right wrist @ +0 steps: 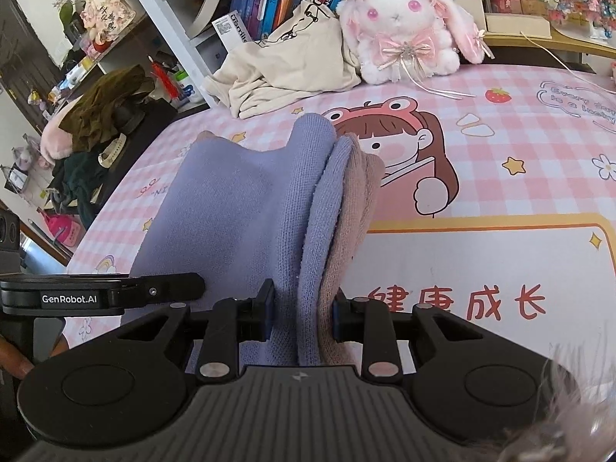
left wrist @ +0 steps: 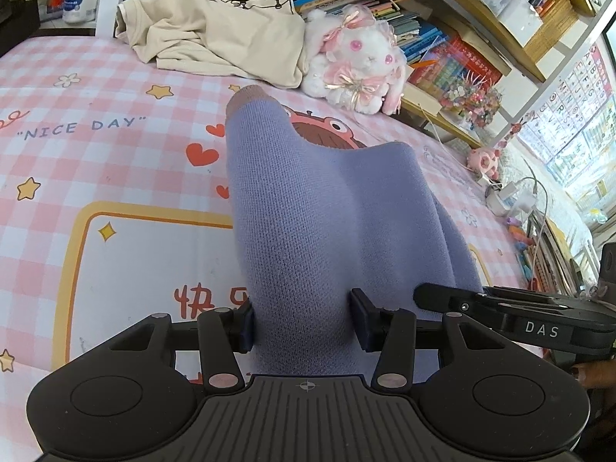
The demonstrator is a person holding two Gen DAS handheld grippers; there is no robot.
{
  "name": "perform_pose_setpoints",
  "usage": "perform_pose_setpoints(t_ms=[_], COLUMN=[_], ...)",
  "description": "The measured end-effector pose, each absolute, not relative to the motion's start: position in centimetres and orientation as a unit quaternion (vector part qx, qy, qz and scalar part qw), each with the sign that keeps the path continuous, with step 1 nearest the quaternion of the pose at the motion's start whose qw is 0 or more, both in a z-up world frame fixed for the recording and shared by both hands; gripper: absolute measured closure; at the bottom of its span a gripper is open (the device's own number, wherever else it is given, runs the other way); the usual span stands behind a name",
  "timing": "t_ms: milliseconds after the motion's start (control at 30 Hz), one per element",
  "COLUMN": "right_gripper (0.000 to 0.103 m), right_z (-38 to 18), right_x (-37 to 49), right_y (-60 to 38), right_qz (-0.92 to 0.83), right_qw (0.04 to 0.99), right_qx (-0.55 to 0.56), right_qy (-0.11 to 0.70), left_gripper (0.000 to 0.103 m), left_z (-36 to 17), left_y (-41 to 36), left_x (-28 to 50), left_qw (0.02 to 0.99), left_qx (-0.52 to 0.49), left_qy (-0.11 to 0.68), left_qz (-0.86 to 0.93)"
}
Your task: Fold clothes
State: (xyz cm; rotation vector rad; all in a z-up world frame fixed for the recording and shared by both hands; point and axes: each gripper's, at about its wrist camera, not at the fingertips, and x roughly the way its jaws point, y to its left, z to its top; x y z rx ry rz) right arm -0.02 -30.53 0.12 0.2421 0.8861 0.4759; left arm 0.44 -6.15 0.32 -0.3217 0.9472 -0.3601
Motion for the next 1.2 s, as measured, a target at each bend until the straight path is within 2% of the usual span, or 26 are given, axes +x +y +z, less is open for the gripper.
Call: perform_pose_setpoints(t_ms=[433,1200], right_gripper=[0.077,0.077], right_z=[1.2,0.9], right_x=[1.7,11.6], right_y=[-29.8,-27.0], right_qz=[0.236,0.223], right_qw=[0.875,0.867], right_qx=[0.103,0.129], right_qy=[0.411,0.426], left_gripper=[0.057,0.057], left_z=[1.4,1.1], left_y=[-5.4,-2.2], left_x=[1.9,11.9], left_qw=[0.871,0.865], left_qx=[-0.154,-0.163], left_qy=[0.434,0.443], left_qz=[-0.169,-0.171])
